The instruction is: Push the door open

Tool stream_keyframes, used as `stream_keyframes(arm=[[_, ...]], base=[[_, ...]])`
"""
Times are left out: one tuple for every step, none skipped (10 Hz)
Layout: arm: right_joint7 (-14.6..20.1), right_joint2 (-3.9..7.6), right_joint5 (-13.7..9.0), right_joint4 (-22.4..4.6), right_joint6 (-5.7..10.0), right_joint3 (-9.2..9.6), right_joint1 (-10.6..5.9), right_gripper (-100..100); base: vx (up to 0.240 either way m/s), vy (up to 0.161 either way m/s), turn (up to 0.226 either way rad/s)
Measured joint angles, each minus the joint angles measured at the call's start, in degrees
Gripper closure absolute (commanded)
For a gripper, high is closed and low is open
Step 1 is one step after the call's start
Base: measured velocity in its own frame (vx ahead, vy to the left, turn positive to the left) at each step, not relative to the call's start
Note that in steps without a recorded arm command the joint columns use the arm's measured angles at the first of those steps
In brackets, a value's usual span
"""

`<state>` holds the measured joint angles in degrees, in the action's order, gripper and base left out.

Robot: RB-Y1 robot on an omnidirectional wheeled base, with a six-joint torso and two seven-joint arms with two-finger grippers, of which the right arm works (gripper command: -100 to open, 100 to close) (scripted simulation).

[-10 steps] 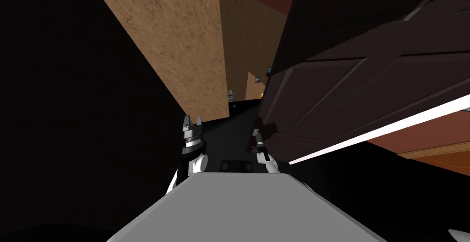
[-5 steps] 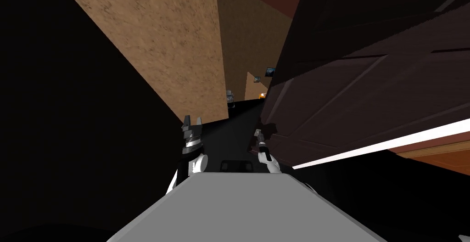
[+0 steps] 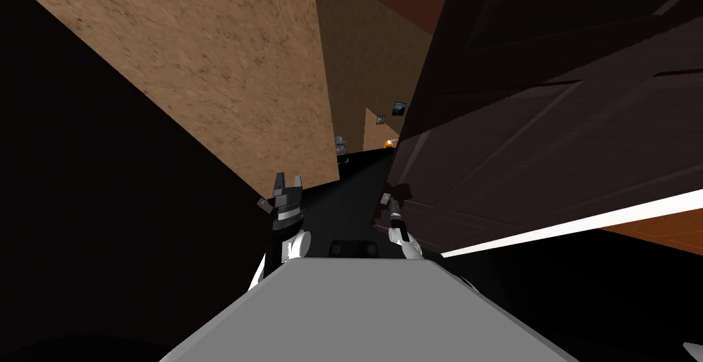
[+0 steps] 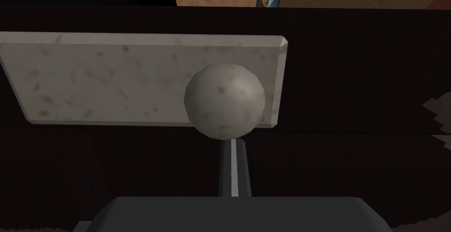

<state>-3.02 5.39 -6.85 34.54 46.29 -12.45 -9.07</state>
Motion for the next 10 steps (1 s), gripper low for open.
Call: stream_keyframes(arm=[[-0.2, -0.18, -0.1, 0.4, -0.26, -0.09, 0.08, -100], [-0.1, -0.28, -0.1, 0.5, -0.36, 0.00, 0.09, -100], [0.0, -0.40, -0.1, 0.3, -0.31, 0.02, -0.07, -100], [0.0, -0.57, -0.2, 0.1, -0.30, 0.02, -0.18, -100], [0.0, -0.95, -0.2, 0.9, -0.67, 0.06, 0.12, -100], [0.1, -1.18, -0.3, 0.7, -0.74, 0.08, 0.00, -100], [0.1, -1.22, -0.3, 0.6, -0.71, 0.09, 0.00, -100], [0.1, -1.13, -0.3, 0.5, -0.50, -0.01, 0.12, -100], [0.1, -0.99, -0.4, 0.2, -0.11, -0.07, 0.11, -100], [0.0, -0.95, -0.4, 0.1, 0.25, -0.20, 0.13, -100]], base=[[-0.222, 0.116, -0.031], [-0.270, 0.106, -0.036], [-0.225, 0.141, -0.037], [-0.243, 0.169, -0.042], [-0.235, 0.117, -0.054], [-0.100, 0.043, -0.015], [0.109, -0.002, 0.030], [0.208, -0.033, 0.028], [0.228, -0.082, 0.037], [0.248, -0.089, 0.040]])
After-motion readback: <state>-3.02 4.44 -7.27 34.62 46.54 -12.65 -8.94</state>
